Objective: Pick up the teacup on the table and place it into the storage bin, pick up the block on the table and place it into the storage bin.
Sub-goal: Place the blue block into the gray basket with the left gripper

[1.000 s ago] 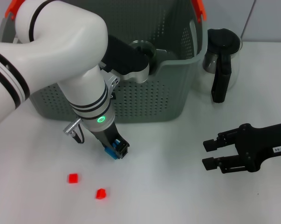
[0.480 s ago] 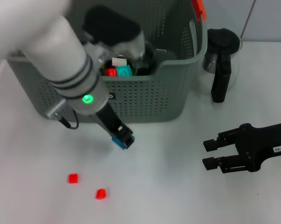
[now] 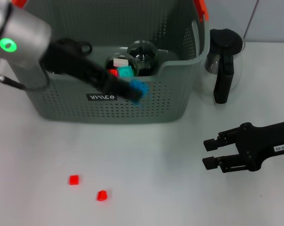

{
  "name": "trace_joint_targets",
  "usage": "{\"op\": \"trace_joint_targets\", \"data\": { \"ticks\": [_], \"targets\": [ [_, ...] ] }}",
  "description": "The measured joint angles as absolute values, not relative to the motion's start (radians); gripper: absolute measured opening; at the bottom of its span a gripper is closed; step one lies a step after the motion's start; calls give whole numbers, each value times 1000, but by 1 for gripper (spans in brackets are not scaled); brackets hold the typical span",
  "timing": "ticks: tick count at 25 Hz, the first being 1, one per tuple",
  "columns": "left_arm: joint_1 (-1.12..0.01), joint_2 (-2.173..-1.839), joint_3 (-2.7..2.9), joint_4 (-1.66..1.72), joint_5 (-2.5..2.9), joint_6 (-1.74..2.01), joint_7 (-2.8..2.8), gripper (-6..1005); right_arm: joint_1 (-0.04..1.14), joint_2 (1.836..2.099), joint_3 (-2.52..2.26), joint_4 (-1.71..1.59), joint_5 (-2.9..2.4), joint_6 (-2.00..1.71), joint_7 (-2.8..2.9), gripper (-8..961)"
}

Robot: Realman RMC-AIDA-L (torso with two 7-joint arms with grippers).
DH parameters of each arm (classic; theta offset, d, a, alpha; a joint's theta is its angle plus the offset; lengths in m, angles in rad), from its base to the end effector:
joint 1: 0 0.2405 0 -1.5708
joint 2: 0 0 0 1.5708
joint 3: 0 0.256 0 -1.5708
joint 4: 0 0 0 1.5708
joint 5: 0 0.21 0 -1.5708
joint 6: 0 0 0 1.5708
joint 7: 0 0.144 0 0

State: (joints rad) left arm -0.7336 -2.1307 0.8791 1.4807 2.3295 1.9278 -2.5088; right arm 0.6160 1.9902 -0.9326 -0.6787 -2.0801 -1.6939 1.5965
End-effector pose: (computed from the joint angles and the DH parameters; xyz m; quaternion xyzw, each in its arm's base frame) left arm -0.1170 0.3458 0.0653 -0.9341 -0.3481 -0.0303 0.0733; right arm 0.2411 0.3272 0.0021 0.9685 -0.2136 -0.1256 0.0244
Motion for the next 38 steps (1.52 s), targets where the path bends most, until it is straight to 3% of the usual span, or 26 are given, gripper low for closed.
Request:
{"op": "trace_joint_targets", "data": {
  "ticks": [8, 13, 20, 38],
  "targets": [
    [-758, -2056, 744, 1391, 2136, 1804, -2479, 406, 617, 1990, -932, -681, -2077, -1692, 1598, 563],
    [-810, -2031, 753, 1228, 2153, 1641, -2412, 406, 619, 1990, -928, -685, -2069, -1703, 1599, 563],
    [-850, -2024, 841, 1091, 2301, 1366, -2322, 406, 620, 1993, -908, -686, -2068, -1709, 1600, 563],
    [-895, -2039, 881, 940, 2533, 1198, -2363, 426, 616, 1994, -905, -685, -2068, -1714, 1593, 563]
  ]
}}
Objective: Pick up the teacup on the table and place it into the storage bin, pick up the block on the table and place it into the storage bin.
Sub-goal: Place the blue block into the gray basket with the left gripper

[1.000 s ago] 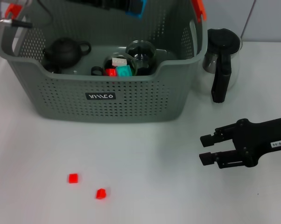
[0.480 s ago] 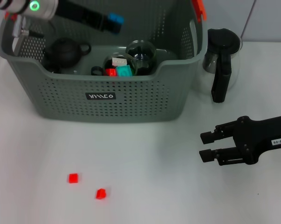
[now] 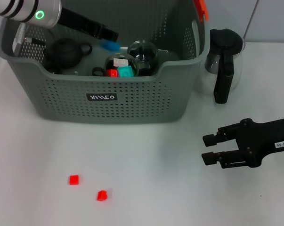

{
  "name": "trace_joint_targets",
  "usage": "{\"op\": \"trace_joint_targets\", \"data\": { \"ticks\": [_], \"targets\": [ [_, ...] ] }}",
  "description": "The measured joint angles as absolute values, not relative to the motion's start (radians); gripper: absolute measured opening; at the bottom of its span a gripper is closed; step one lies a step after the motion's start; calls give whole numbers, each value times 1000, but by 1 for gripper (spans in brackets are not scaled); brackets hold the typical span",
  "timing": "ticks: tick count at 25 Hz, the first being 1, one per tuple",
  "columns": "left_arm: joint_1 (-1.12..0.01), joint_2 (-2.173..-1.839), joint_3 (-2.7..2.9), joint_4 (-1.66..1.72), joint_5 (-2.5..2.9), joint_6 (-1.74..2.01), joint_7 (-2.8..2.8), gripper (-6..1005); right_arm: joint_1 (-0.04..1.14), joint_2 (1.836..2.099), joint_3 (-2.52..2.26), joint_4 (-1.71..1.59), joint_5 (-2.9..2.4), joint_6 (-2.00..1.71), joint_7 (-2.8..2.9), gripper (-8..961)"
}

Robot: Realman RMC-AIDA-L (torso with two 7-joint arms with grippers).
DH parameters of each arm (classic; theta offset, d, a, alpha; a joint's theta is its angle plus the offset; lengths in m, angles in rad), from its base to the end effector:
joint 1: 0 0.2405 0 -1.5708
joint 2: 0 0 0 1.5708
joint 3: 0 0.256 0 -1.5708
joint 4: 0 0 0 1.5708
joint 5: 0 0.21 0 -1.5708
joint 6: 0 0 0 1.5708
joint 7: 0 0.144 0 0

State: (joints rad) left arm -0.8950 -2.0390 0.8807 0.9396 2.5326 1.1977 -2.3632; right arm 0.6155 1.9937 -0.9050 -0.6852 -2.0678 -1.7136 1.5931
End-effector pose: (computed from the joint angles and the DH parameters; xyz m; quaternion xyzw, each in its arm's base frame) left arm -0.1621 0.4615 0.0457 -0.8876 -0.3572 -0.0320 0.2891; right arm 0.2375 0.3276 0.0056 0.9665 -0.2117 -0.1434 0.0227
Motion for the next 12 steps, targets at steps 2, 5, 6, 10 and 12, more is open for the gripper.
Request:
{"op": "trace_joint_targets", "data": {
  "ticks": [2, 5, 6, 10, 12],
  "targets": [
    [-882, -2047, 879, 978, 2529, 1221, -2372, 465, 614, 1994, -905, -686, -2068, -1714, 1592, 563],
    [-841, -2071, 871, 1098, 2510, 1284, -2379, 524, 614, 1994, -905, -686, -2068, -1714, 1592, 563],
    [-820, -2083, 866, 1155, 2491, 1314, -2380, 626, 614, 1994, -905, -686, -2068, -1715, 1592, 563],
    [-712, -2115, 840, 1407, 2367, 1469, -2382, 745, 618, 1994, -905, -686, -2069, -1719, 1596, 563],
    [-660, -2118, 822, 1491, 2304, 1559, -2384, 757, 619, 1993, -905, -686, -2069, -1720, 1596, 563]
  ]
}}
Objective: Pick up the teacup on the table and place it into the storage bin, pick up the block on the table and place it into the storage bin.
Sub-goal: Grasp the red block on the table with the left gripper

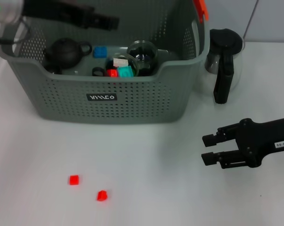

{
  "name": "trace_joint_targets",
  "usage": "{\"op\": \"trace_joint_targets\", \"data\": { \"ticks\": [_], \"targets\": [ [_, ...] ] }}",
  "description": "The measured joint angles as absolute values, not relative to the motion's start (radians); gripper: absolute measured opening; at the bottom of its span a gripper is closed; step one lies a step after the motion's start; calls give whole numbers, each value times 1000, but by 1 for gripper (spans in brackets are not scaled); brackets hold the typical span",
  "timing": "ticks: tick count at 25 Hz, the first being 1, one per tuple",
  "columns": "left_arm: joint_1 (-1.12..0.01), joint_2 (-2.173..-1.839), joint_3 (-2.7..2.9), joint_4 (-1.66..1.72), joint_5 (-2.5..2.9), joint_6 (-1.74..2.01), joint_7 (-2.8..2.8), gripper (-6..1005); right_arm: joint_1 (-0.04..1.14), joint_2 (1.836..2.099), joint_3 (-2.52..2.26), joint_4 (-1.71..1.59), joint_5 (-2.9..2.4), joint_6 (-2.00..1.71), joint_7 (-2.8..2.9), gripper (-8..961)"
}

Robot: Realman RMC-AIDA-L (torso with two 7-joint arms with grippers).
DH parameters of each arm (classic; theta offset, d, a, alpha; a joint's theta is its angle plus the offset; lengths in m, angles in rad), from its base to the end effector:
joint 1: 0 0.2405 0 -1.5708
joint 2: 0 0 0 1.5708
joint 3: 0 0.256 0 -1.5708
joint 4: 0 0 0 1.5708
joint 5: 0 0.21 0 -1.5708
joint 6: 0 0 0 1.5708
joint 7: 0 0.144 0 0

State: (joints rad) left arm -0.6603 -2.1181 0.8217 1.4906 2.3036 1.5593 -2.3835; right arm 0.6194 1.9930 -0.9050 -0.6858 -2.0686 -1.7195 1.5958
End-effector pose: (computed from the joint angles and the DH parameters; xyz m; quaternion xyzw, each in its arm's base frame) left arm -0.1375 0.3875 0.0998 -0.9042 -0.3176 -0.1315 0.2536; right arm 0.2361 0.3278 0.0060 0.9667 -0.2105 -0.1432 0.0257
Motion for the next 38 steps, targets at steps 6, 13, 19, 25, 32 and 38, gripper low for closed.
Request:
{"op": "trace_joint_targets", "data": {
  "ticks": [6, 13, 19, 25, 32, 38],
  "targets": [
    [-553, -2129, 722, 1582, 2233, 1853, -2254, 759, 621, 1994, -906, -686, -2072, -1714, 1590, 563],
    [-432, -2176, 753, 1539, 2209, 1940, -2012, 754, 621, 1994, -905, -684, -2074, -1708, 1590, 563],
    [-429, -2174, 770, 1443, 2286, 1950, -1990, 751, 621, 1995, -905, -679, -2074, -1707, 1591, 563],
    [-439, -2177, 856, 1413, 2371, 1962, -2017, 750, 621, 1997, -905, -680, -2074, -1706, 1592, 562],
    [-474, -2178, 987, 1338, 2426, 1918, -2048, 741, 623, 1999, -909, -684, -2074, -1706, 1592, 562],
    [-504, -2178, 1069, 1338, 2473, 1908, -2081, 689, 625, 1999, -909, -683, -2074, -1705, 1590, 562]
  ]
}}
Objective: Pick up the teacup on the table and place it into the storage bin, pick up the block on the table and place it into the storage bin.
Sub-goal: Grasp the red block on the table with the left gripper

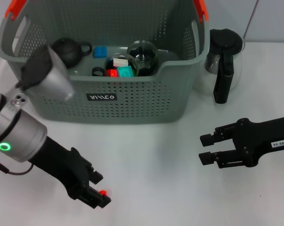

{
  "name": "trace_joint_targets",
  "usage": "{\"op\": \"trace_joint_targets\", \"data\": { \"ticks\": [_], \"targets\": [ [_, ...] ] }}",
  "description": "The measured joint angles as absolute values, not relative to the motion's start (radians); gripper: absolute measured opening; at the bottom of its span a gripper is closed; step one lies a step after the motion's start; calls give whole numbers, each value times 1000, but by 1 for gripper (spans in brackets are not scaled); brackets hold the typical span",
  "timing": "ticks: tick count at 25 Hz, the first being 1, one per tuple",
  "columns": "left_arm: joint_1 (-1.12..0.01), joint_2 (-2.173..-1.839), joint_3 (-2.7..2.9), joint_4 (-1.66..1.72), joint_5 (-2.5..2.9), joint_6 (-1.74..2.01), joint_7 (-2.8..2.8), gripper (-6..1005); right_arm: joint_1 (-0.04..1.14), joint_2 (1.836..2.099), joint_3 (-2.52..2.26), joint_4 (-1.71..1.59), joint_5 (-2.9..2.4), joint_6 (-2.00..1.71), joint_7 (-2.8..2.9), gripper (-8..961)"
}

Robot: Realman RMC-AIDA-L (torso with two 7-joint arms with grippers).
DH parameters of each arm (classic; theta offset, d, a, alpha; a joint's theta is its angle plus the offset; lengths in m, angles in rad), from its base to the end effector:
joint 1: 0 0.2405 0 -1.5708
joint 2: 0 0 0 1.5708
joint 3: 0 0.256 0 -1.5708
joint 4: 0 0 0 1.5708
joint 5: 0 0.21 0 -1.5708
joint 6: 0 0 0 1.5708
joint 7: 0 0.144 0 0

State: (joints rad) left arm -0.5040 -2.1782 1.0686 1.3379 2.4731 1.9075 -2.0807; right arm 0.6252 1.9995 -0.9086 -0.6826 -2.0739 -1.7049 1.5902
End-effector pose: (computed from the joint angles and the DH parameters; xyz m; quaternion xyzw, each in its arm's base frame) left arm -0.2048 0.2928 0.0059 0.9588 0.2692 -0.0891 0.0180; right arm 0.2347 0.3293 0.0023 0.9679 -0.2073 -0.1405 0.0237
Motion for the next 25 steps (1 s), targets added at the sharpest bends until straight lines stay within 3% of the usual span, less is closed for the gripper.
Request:
{"op": "trace_joint_targets", "data": {
  "ticks": [9, 25],
  "targets": [
    [-541, -2178, 1278, 1334, 2576, 1819, -2185, 635, 627, 2000, -908, -684, -2074, -1704, 1590, 562],
    [-553, -2178, 1435, 1320, 2613, 1698, -2275, 638, 627, 2002, -911, -678, -2075, -1698, 1588, 562]
  ]
}}
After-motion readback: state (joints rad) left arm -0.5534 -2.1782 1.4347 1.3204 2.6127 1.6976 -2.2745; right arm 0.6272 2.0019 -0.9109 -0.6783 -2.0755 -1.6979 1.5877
